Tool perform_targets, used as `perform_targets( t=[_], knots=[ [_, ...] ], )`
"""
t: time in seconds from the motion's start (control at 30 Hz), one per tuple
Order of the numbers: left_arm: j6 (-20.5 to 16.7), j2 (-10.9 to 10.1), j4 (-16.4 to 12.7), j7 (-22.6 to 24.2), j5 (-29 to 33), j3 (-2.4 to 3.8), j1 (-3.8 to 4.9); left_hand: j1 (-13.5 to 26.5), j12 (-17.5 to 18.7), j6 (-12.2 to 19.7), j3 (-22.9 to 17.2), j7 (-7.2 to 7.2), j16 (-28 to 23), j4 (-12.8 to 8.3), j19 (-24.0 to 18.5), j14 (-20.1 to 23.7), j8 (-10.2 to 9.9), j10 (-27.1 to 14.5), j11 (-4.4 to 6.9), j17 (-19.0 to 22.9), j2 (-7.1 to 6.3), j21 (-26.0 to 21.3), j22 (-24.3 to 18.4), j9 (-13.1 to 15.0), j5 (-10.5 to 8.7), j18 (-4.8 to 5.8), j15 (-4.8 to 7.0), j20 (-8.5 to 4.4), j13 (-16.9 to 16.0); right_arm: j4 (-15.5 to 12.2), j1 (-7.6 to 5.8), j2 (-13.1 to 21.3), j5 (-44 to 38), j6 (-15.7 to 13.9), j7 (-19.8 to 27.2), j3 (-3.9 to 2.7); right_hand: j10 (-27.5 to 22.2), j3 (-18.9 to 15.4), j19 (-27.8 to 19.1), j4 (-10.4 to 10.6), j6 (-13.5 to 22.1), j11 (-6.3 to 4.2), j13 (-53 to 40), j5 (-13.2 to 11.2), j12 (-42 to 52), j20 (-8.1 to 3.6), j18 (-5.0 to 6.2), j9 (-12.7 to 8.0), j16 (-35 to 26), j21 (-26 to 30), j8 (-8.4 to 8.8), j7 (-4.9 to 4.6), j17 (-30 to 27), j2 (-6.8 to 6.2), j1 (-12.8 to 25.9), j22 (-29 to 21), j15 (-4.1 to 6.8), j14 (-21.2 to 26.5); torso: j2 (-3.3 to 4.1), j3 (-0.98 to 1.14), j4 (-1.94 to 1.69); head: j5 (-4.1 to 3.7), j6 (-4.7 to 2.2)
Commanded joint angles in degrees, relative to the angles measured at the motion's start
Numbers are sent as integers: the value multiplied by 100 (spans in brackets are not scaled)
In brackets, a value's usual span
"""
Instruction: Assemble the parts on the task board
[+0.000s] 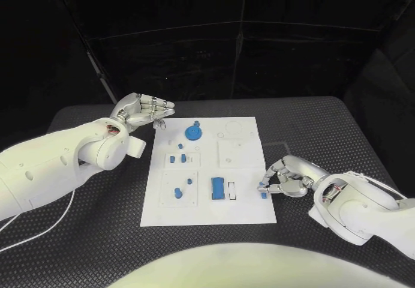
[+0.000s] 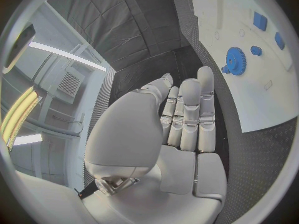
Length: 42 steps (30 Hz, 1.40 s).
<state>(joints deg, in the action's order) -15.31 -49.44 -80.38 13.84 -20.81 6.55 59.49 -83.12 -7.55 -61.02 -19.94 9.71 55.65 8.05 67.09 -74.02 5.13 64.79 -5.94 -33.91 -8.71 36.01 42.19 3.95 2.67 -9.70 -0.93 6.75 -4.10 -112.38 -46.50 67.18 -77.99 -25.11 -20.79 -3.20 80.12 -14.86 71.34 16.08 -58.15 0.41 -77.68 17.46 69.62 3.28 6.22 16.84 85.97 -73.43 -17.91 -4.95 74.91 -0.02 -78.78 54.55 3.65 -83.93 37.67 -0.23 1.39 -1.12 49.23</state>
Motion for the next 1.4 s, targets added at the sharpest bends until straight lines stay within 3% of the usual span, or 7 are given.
perform_targets(
  t=[0.03,0.2,0.37,0.57,0.8,1.4],
  knots=[
    [18,15,-6,67,20,5,5,-62,-35,-7,-11,21,-16,-13,39,23,-29,-43,-5,1,16,-39,-8,-5,8,-75,1,-7,9,35,-4,77,-136,-197,-215,-2,-49,-43,-49,39,-133,-4,561,73,-74,-6,61,-5,-44,56,35,18,530,63,25,-46,-35,-409,-13,-3,33,-44,-12],
    [27,26,-4,68,20,5,-7,-62,-35,-7,-11,21,-16,-13,39,23,-29,-43,-5,1,16,-39,-8,-5,8,-75,1,-7,9,100,-1,91,-619,-220,-500,-1,-67,-104,-72,47,-271,-39,627,173,-152,-27,71,7,-86,102,30,60,463,40,73,-105,-7,-395,-18,10,52,-51,-10],
    [37,29,-4,66,20,5,-19,-62,-35,-7,-11,21,-16,-13,39,23,-29,-43,-5,1,16,-39,-8,-5,8,-75,1,-7,9,187,2,6,-1013,-126,-771,1,-70,-146,-77,56,-331,-56,656,196,-186,-41,74,16,-103,126,29,79,441,19,124,-129,8,-392,-13,-1,26,-79,-6],
    [41,26,-5,65,20,4,-25,-62,-35,-7,-11,21,-16,-13,39,23,-29,-43,-5,1,16,-39,-8,-5,8,-75,1,-7,9,307,5,-202,-1133,11,-876,3,-64,-159,-78,57,-354,-63,653,196,-183,-46,75,20,-106,134,28,88,440,14,146,-136,13,-392,-5,4,25,-63,4],
    [44,19,-5,58,20,4,-29,-62,-35,-7,-11,21,-16,-13,39,23,-29,-43,-5,1,16,-39,-8,-5,8,-75,1,-7,9,422,7,-382,-1191,254,-961,5,-56,-166,-78,42,-434,-88,659,199,-190,-61,76,44,-117,150,-1,120,427,-2,130,-149,32,-391,-10,-4,31,-55,26],
    [59,10,-1,48,20,4,-33,-62,-35,-7,-11,21,-16,-13,39,23,-29,-43,-5,1,16,-39,-8,-5,8,-75,1,-7,9,482,13,-535,-1518,900,-1216,9,-26,-186,-59,31,-546,-136,646,60,-174,-103,72,129,-127,173,-73,173,428,-102,43,-149,75,-395,-14,-2,30,-43,58]
  ],
)
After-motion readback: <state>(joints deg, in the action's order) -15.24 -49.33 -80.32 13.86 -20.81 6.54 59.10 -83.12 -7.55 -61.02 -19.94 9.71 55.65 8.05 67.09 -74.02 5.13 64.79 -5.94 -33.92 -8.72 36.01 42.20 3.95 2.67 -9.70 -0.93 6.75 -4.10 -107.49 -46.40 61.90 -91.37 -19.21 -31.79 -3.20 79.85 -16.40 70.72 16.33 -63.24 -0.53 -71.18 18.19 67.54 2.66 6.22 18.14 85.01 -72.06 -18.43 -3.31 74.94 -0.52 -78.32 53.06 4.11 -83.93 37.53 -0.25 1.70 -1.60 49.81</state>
